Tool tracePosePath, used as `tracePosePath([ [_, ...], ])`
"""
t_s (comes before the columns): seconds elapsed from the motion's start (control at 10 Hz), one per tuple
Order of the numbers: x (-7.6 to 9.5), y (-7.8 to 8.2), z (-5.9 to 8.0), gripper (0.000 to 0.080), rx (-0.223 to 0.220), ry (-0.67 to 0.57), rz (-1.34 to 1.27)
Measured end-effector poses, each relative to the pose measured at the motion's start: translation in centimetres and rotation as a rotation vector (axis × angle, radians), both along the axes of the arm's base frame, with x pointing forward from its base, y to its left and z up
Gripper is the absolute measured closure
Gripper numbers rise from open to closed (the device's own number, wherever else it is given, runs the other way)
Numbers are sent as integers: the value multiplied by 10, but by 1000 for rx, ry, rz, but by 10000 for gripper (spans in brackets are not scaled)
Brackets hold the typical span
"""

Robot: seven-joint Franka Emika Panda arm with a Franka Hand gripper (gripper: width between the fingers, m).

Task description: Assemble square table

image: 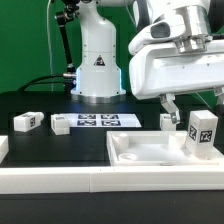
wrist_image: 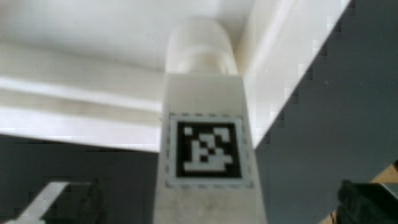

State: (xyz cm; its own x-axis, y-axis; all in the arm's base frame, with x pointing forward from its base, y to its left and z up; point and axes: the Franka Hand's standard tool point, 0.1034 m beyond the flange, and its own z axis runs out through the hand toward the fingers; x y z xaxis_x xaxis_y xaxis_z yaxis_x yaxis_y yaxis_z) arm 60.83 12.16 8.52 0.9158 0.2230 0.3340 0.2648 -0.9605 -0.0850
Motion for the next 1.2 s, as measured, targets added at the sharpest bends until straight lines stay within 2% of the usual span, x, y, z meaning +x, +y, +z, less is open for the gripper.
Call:
tracePosePath([
  [0.3, -1, 0, 2, 150, 6, 168, 21],
  [0.4, -8, 4, 1, 150, 8, 257, 27],
  [0.6, -10, 10, 3, 150, 12, 393, 49],
  [0.8, -5, 3, 3, 150, 12, 401, 28],
  [1.1, 6, -7, 12, 150, 12, 378, 31],
  [1.2, 5, -6, 11, 150, 12, 381, 28],
])
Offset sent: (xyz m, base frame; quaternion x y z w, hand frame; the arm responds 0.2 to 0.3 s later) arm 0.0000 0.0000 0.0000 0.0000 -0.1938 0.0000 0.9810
